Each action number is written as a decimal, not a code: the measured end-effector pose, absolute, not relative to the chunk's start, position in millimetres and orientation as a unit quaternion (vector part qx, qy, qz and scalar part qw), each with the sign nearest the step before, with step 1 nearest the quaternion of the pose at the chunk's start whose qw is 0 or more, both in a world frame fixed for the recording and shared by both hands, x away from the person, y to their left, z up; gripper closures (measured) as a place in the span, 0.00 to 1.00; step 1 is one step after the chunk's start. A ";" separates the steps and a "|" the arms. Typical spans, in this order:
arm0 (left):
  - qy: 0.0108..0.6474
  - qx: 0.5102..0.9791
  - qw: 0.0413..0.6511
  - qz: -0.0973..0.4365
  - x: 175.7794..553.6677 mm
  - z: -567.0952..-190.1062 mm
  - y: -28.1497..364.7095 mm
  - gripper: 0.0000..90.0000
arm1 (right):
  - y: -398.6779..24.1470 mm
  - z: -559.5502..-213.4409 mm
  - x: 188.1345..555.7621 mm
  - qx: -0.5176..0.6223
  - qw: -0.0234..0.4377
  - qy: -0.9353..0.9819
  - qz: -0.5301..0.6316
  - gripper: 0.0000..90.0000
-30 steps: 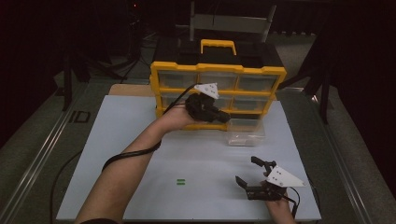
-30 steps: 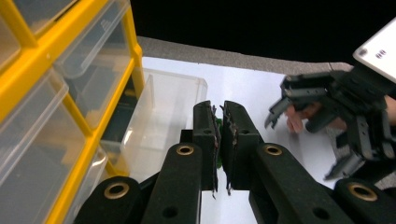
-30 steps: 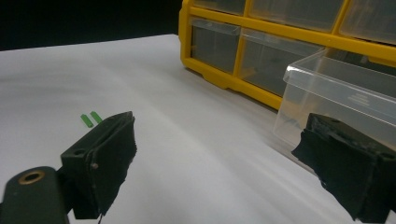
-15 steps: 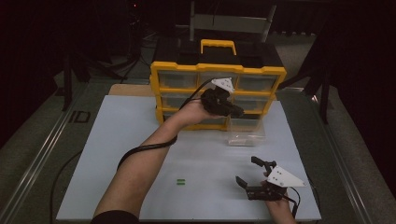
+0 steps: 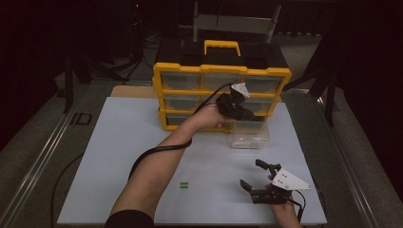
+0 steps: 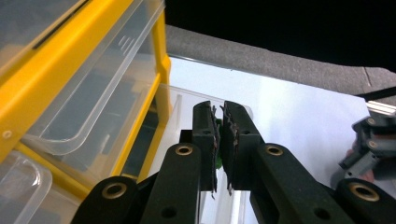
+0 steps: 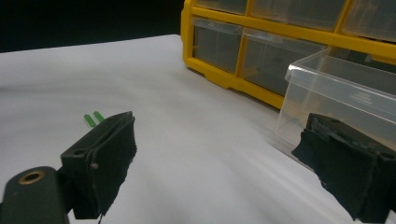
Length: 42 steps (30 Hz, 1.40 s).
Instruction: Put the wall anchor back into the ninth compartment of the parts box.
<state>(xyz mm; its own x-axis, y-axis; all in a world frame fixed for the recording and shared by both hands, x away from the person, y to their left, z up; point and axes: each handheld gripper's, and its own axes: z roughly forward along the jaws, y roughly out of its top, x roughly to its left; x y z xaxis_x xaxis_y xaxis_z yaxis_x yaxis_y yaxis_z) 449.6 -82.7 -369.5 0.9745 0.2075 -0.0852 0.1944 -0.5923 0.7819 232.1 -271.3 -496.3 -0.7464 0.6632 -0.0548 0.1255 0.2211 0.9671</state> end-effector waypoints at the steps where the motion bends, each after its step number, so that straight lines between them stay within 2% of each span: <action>1: 0.123 0.892 0.434 0.007 450.9 -369.6 -82.6 0.85 | -271.3 -496.2 232.0 0.265 0.238 0.744 0.565 0.11; 2: 0.127 0.893 0.433 0.005 451.6 -369.6 -82.0 0.75 | -271.5 -496.1 232.0 0.264 0.238 0.744 0.566 0.11; 3: 0.128 0.894 0.430 -0.006 452.0 -369.6 -81.5 0.75 | -271.5 -496.1 232.0 0.264 0.238 0.744 0.566 0.11; 4: 0.128 0.894 0.430 -0.006 452.0 -369.6 -81.5 0.66 | -271.6 -496.1 232.0 0.265 0.238 0.743 0.566 0.11; 5: 0.124 0.903 0.412 -0.009 449.0 -369.5 -81.8 0.49 | -271.8 -496.3 232.1 0.265 0.237 0.743 0.567 0.11; 7: 0.124 0.904 0.408 -0.018 447.1 -368.8 -81.2 0.33 | -271.9 -496.4 232.4 0.265 0.238 0.744 0.566 0.11; 9: 0.122 0.904 0.409 -0.018 444.2 -367.4 -80.2 0.22 | -271.5 -496.2 232.1 0.264 0.237 0.744 0.566 0.11; 14: 0.100 0.907 0.409 -0.027 435.2 -363.6 -75.7 0.07 | -270.9 -496.2 231.9 0.264 0.238 0.744 0.565 0.11; 17: 0.091 0.906 0.411 -0.029 429.1 -362.3 -71.9 0.04 | -271.0 -496.2 232.1 0.264 0.238 0.744 0.565 0.11; 28: 0.087 0.910 0.404 -0.025 414.7 -364.4 -50.6 0.04 | -269.9 -496.9 232.3 0.264 0.239 0.746 0.563 0.11; 42: 0.091 0.916 0.389 -0.013 393.7 -368.3 -4.7 0.04 | -267.8 -497.1 231.9 0.263 0.239 0.748 0.560 0.11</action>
